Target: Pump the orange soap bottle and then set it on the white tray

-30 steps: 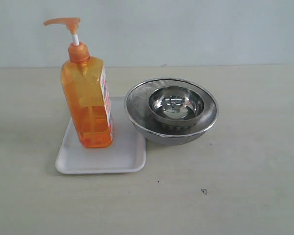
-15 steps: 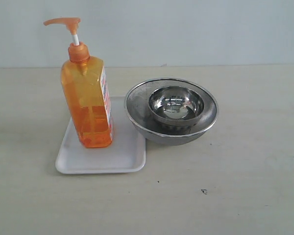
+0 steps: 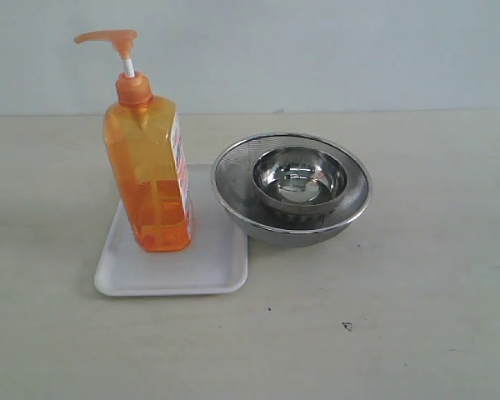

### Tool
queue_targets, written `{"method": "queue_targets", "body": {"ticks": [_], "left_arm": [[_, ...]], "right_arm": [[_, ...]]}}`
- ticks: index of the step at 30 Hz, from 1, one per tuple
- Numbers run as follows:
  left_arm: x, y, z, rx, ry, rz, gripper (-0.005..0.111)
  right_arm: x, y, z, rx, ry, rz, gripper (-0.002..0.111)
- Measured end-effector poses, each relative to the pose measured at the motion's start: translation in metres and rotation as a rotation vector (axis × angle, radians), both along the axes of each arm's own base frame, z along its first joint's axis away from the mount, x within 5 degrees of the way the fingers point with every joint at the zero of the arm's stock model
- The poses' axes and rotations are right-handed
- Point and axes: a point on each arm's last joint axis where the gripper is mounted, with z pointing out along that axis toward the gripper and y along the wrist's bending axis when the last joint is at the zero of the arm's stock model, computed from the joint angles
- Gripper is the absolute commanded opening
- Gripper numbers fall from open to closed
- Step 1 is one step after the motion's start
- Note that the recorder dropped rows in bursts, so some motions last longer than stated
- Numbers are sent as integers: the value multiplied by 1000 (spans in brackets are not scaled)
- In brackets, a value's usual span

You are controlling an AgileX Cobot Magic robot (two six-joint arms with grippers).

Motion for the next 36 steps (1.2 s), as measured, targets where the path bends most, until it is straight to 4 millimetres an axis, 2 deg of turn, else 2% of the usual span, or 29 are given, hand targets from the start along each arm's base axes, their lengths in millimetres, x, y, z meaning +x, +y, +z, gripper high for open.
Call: {"method": "queue_targets", "body": {"ticks": [3,7,11,17,25,27,36], "left_arm": [[0,0,0,0,0,0,5],[0,0,0,0,0,0,5],[0,0,0,0,0,0,5],[0,0,0,0,0,0,5],[0,0,0,0,0,0,5],[0,0,0,0,0,0,5],[0,0,0,0,0,0,5]], "right_arm": [[-4,2,-4,39,-5,41,0],[-7,9,-10,-76,38,109,0],[-8,11,-21,-182,140,144,0],[-20,10,-37,-226,291,177,0],[-48,3,-34,-236,158,175,0],[-48,3,-39,-241,161,174,0],[-34,-2,-86,-186,230,32,0]]}}
